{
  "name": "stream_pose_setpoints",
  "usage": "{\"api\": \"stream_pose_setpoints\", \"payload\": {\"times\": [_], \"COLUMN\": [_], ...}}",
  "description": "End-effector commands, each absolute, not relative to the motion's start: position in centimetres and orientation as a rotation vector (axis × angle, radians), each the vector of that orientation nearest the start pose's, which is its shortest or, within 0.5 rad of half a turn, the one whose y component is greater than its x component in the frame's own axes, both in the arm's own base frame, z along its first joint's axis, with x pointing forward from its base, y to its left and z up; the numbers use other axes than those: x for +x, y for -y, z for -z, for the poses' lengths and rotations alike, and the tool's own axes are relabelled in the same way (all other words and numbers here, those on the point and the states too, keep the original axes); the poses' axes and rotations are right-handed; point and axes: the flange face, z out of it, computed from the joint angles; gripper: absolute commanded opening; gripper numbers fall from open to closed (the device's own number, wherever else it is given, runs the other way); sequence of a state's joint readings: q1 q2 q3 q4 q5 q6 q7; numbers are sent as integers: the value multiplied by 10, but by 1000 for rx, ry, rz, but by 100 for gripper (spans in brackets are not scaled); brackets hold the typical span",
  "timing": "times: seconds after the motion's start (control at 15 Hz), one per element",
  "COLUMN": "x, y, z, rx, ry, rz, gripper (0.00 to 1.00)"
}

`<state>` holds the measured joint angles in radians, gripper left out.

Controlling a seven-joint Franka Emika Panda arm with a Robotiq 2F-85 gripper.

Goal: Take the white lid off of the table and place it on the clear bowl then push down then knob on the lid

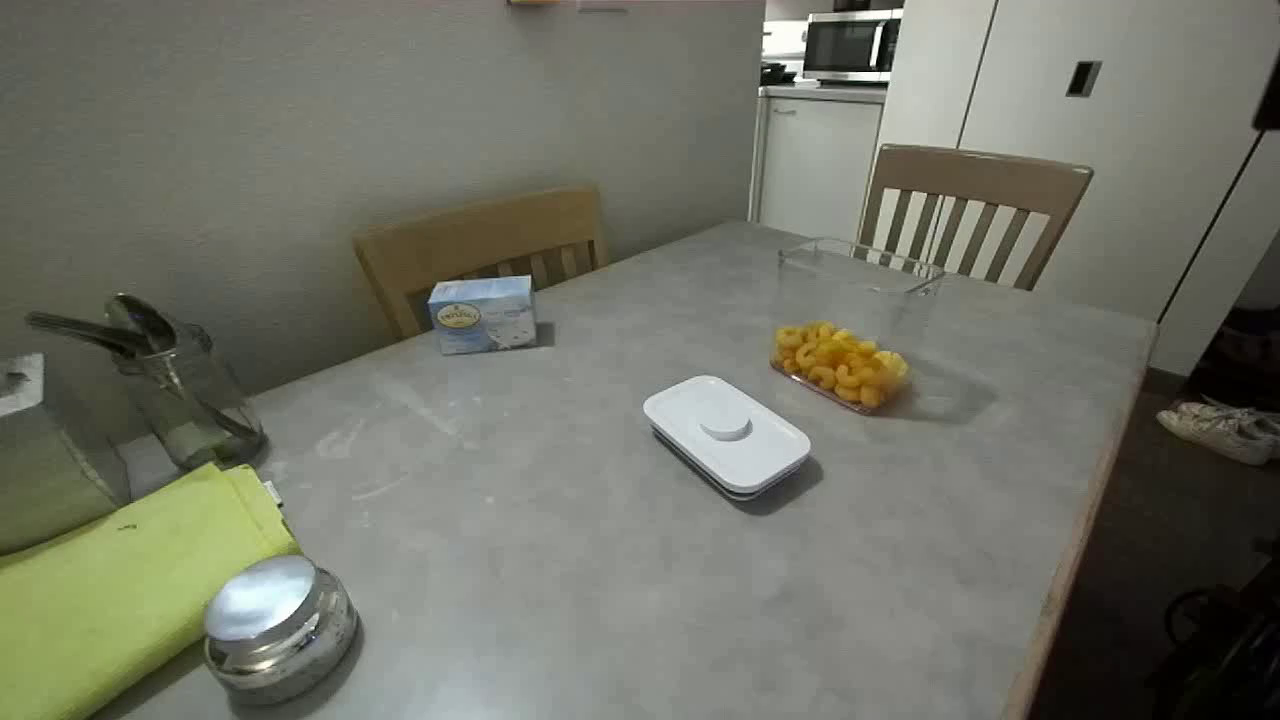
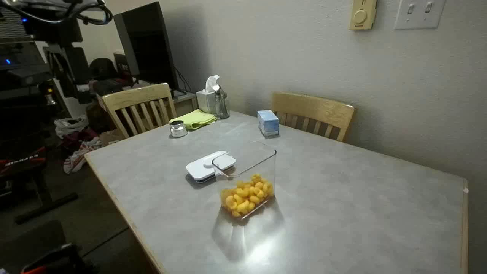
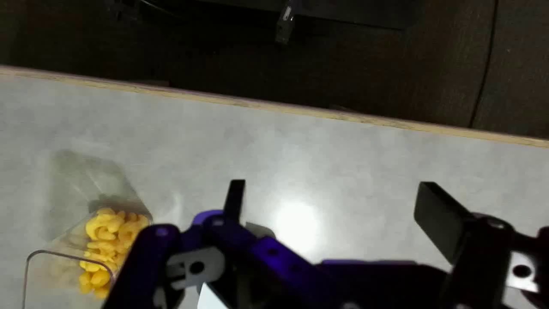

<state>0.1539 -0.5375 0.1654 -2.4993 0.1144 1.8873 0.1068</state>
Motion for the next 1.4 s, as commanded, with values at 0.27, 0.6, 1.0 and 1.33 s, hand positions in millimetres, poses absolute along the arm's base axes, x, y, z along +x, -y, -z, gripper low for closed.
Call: {"api": "stream_pose_setpoints", "payload": {"times": [0.27, 0.6, 1.0, 1.33], "x": [354, 361, 411, 462], "y": [-128, -116, -28, 28], "z": [-461, -462, -476, -455], "rx": [-3124, -3154, -3322, -3304], "ry": [229, 241, 211, 50], "rz": [-129, -106, 142, 369], "gripper": [100, 100, 100, 100]}}
